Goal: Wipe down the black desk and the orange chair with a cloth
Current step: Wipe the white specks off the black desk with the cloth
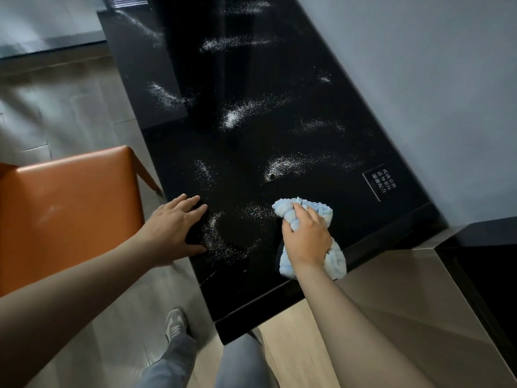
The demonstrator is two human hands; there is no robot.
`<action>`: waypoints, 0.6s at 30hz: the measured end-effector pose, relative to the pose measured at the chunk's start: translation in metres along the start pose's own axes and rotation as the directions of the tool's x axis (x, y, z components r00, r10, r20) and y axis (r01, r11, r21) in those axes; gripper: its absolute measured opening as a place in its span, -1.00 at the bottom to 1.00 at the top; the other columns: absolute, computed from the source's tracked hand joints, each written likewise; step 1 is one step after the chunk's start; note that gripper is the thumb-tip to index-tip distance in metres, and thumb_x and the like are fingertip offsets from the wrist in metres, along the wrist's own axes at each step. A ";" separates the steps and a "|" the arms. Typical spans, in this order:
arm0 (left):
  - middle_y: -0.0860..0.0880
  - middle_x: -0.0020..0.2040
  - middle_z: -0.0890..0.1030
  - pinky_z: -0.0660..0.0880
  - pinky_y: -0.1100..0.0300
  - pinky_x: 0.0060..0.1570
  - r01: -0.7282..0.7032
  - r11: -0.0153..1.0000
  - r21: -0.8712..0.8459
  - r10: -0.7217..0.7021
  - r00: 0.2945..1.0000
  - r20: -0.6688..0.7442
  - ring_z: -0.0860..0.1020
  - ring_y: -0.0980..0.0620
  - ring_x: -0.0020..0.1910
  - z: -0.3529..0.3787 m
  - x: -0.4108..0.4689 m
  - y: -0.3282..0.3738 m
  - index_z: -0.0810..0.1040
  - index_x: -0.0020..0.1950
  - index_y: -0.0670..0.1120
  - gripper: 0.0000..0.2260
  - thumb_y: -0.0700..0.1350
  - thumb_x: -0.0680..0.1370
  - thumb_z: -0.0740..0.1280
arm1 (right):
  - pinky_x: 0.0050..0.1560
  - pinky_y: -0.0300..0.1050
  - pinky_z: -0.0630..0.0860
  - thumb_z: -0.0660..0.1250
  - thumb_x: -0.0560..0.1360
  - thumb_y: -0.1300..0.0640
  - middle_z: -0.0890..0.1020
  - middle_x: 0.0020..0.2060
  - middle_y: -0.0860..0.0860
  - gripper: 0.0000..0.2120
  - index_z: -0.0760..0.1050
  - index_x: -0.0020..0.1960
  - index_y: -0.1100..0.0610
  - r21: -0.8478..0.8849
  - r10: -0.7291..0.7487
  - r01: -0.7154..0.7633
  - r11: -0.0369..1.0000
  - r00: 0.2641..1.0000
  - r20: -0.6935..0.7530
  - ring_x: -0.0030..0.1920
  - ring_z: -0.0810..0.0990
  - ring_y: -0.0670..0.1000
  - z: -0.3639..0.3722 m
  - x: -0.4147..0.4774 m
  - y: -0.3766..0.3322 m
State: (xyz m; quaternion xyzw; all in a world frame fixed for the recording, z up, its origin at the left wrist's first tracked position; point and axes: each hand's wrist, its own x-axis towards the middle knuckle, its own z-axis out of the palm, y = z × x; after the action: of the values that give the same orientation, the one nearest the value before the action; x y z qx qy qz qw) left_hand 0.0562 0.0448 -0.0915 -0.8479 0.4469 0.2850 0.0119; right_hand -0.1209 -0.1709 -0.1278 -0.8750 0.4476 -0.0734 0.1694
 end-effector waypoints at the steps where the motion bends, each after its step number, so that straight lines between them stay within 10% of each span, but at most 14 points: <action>1: 0.00 0.59 0.02 0.12 -0.02 0.50 0.009 1.000 0.001 -0.009 1.000 0.000 -0.03 -0.07 0.56 0.001 -0.005 -0.004 0.02 0.58 0.05 -0.11 0.36 0.41 0.33 | -0.04 -0.07 0.48 0.37 0.42 -0.04 0.60 0.08 -0.04 -0.62 0.55 0.21 0.01 -0.004 -0.008 0.008 1.000 1.000 -0.007 0.09 0.53 0.02 0.001 -0.006 -0.005; 18: 0.04 0.59 -0.03 0.03 0.01 0.50 0.013 0.999 -0.034 -0.012 1.000 0.009 -0.08 -0.04 0.57 0.016 -0.075 -0.052 0.01 0.58 0.09 -0.17 0.34 0.44 0.30 | -0.11 -0.12 0.46 0.32 0.50 -0.03 0.61 0.16 -0.04 -0.70 0.57 0.20 -0.01 0.011 -0.032 0.032 0.999 0.999 -0.008 0.16 0.55 0.00 0.024 -0.076 -0.062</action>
State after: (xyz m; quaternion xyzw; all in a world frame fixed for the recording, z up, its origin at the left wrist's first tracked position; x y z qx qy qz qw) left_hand 0.0556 0.1369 -0.0797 -0.8494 0.4366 0.2964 0.0013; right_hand -0.1120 -0.0704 -0.1257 -0.8808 0.4338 -0.0821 0.1712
